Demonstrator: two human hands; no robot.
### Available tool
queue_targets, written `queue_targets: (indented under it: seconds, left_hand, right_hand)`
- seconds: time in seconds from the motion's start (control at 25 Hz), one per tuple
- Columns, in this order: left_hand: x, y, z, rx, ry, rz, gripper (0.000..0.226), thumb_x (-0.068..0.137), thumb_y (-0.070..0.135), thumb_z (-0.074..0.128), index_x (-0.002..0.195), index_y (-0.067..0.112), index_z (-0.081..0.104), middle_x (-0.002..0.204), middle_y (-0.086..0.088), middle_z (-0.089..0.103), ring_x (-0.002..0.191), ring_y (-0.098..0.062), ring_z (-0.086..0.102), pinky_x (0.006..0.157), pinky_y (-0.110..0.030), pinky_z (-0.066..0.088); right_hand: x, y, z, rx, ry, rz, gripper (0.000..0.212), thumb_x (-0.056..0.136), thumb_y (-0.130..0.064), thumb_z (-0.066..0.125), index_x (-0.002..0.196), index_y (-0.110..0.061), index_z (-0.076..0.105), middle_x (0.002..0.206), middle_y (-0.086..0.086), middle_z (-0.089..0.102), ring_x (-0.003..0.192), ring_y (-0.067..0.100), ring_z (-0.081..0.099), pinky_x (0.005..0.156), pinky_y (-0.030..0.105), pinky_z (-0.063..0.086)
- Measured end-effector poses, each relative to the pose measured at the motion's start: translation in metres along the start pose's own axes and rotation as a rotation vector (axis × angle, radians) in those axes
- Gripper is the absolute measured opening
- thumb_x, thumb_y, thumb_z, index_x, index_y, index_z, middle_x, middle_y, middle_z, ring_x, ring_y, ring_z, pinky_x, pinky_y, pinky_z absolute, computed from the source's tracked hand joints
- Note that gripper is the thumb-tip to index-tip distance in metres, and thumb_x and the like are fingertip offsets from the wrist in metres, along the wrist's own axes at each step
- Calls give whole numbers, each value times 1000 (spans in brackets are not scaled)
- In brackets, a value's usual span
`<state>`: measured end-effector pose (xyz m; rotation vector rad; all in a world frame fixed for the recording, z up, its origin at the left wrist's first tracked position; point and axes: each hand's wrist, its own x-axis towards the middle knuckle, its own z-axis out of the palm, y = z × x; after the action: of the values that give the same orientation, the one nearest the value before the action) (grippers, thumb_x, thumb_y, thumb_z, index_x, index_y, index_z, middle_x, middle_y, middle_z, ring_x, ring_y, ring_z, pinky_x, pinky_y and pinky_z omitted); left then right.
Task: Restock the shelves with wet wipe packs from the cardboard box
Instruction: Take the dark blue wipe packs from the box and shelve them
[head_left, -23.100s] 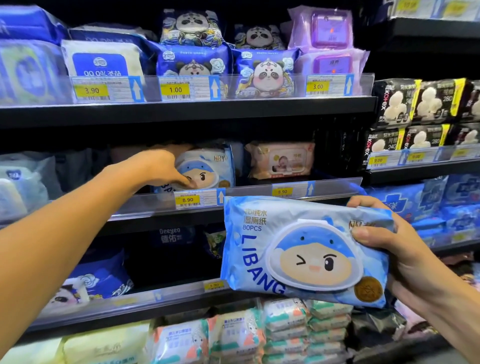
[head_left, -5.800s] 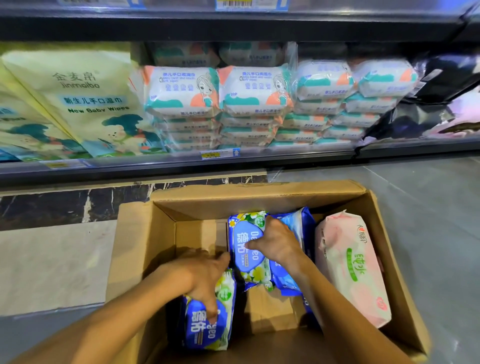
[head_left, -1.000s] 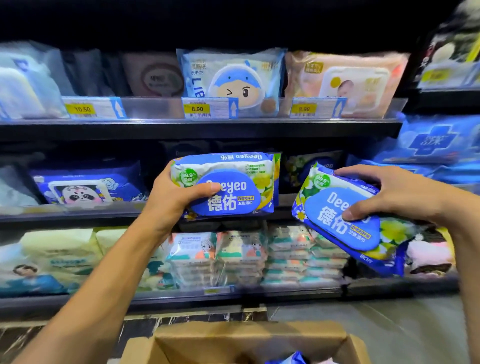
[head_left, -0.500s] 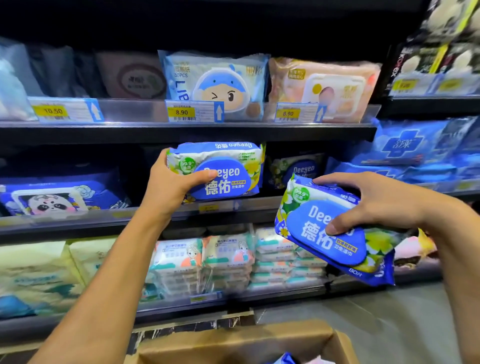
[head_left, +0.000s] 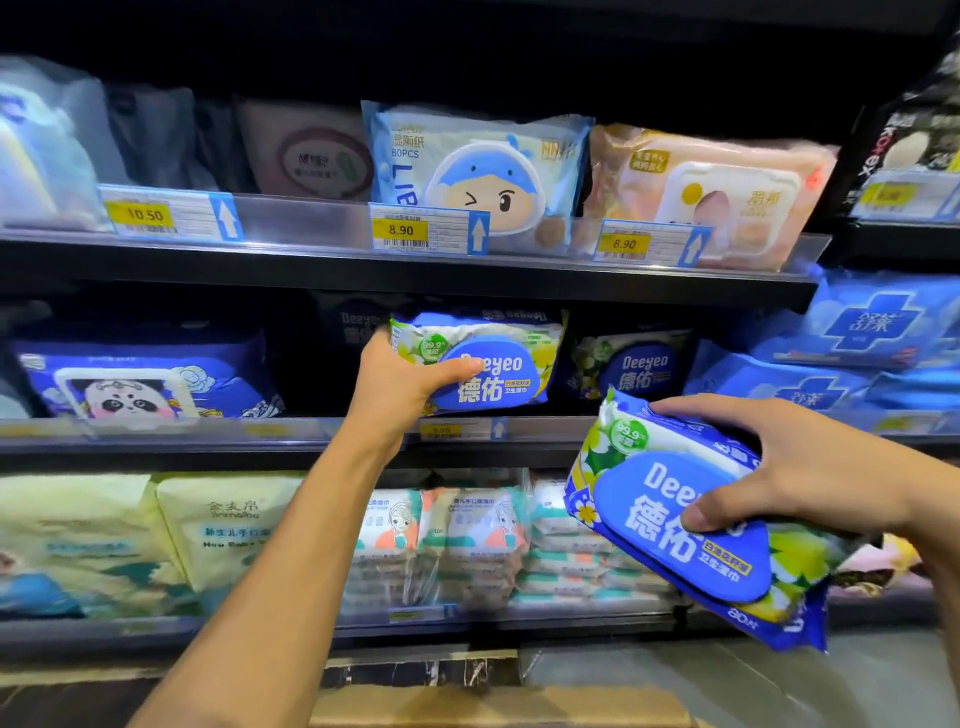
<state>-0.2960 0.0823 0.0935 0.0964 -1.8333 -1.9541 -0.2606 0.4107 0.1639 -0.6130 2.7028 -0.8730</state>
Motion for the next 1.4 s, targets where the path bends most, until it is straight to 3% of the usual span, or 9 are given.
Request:
queue_targets:
  seconds: [0.4, 0.56, 0.68, 0.8, 0.96, 1.12, 1.2, 1.28, 1.4]
  left_hand:
    - [20, -20, 10, 238, -99, 15, 57, 61, 16, 95, 109, 1, 66, 93, -6, 78, 86, -18, 76, 77, -37, 62]
    - [23, -20, 11, 382, -106, -7, 52, 65, 27, 93, 106, 8, 69, 88, 1, 77, 79, -5, 74, 67, -18, 54]
    - [27, -23, 13, 586, -128, 76, 86, 64, 35, 93, 139, 23, 52, 116, 8, 66, 104, -7, 64, 86, -21, 50]
    - [29, -26, 13, 675, -154, 139, 88, 65, 39, 91, 142, 34, 47, 129, 4, 61, 113, -18, 60, 91, -28, 50]
    - [33, -25, 12, 694, -142, 78, 79, 66, 46, 88, 136, 31, 55, 97, 0, 65, 78, -16, 59, 67, -24, 51]
    - [32, -30, 18, 800, 5, 8, 67, 66, 54, 85, 121, 20, 65, 67, -7, 53, 59, -22, 49, 60, -39, 47]
    - [27, -28, 22, 865, 52, -16, 66, 67, 58, 82, 117, 18, 65, 81, -9, 61, 76, -30, 60, 63, -35, 45]
    - [17, -24, 24, 997, 52, 36, 69, 71, 60, 79, 129, 28, 60, 115, -13, 62, 103, -36, 59, 80, -40, 51]
    - [-3, -4, 28, 1057, 49, 402, 55, 80, 55, 74, 128, 34, 61, 134, -8, 52, 121, -32, 48, 97, -42, 46]
  right_hand:
    - [16, 18, 3, 68, -6, -8, 89, 53, -28, 98, 126, -55, 56, 94, -20, 77, 77, 5, 75, 65, 16, 56]
    - [23, 17, 3, 106, 4, -36, 88, 54, -26, 97, 127, -54, 56, 94, -16, 78, 77, 6, 75, 65, 16, 56]
    - [30, 15, 8, 119, -1, -49, 90, 54, -27, 97, 129, -54, 56, 98, -15, 79, 80, 7, 76, 70, 21, 58]
    - [34, 15, 11, 154, 4, -50, 89, 56, -23, 97, 129, -54, 56, 98, -13, 79, 80, 9, 76, 71, 24, 59]
    - [36, 17, 11, 153, 16, -48, 89, 55, -25, 97, 129, -54, 56, 98, -17, 78, 81, 6, 76, 74, 25, 58]
    - [35, 14, 12, 146, 36, -49, 91, 54, -26, 98, 130, -53, 56, 95, -18, 78, 79, 4, 75, 75, 26, 59]
    - [33, 12, 10, 137, 49, -53, 92, 54, -25, 98, 132, -51, 56, 93, -19, 78, 77, 3, 74, 72, 21, 59]
    - [26, 10, 8, 134, 55, -66, 94, 54, -24, 98, 133, -50, 56, 91, -20, 77, 74, 1, 73, 66, 16, 55]
    - [12, 4, 1, 131, 67, -93, 92, 54, -23, 99, 131, -51, 57, 92, -21, 76, 74, 1, 72, 66, 14, 54]
